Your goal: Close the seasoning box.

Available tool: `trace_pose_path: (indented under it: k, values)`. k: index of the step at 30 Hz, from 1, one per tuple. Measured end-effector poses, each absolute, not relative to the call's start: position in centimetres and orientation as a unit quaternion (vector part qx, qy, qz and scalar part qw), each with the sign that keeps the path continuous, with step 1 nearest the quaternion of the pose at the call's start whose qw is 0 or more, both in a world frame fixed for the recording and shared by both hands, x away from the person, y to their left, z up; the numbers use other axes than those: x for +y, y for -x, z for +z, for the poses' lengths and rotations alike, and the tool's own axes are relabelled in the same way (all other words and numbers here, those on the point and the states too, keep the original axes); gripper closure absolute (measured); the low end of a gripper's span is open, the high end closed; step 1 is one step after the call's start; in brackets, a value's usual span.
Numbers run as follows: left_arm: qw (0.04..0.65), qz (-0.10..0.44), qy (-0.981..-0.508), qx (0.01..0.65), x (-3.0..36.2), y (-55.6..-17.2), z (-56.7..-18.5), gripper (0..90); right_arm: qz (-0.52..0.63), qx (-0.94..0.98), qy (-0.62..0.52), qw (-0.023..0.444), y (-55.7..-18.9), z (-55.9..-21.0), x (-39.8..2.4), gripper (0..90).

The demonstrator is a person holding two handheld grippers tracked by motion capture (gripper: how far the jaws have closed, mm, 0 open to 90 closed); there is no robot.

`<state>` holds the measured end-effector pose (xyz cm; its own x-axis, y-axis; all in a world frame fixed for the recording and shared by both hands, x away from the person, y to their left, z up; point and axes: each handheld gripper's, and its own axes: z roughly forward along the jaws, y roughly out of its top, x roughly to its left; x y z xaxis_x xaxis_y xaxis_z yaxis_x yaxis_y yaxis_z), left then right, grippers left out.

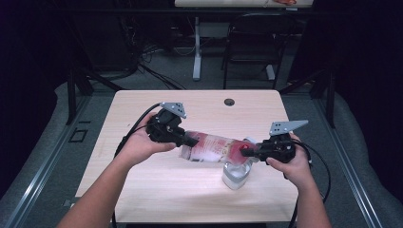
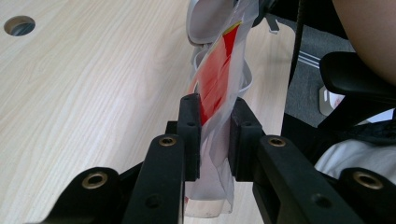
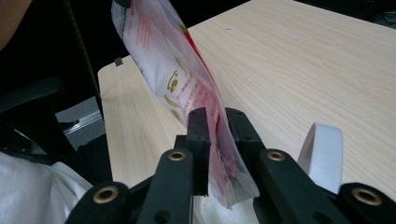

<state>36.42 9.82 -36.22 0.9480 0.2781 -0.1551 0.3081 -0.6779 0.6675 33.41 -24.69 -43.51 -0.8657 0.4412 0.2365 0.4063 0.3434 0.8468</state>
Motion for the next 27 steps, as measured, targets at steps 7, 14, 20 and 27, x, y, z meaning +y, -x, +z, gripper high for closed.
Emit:
trace_pose_path:
  k: [7,14,20,27]
  values:
    - [0.377,-0.032,-0.910,0.170,10.4,-36.6,-36.8,77.7,0.515,0.818,-0.257,0.010,-33.6,-43.8,-25.0,78.6]
    - [0.386,-0.034,-0.905,0.175,11.2,-36.6,-37.5,76.2,0.519,0.816,-0.254,0.006,-33.6,-44.1,-25.3,81.8]
    - [0.382,-0.026,-0.905,0.185,11.6,-36.6,-38.0,74.8,0.526,0.814,-0.246,0.007,-33.7,-44.2,-25.4,87.4]
    - [0.391,-0.026,-0.902,0.182,12.0,-36.5,-38.7,72.9,0.528,0.814,-0.241,0.019,-33.5,-44.0,-25.2,90.0]
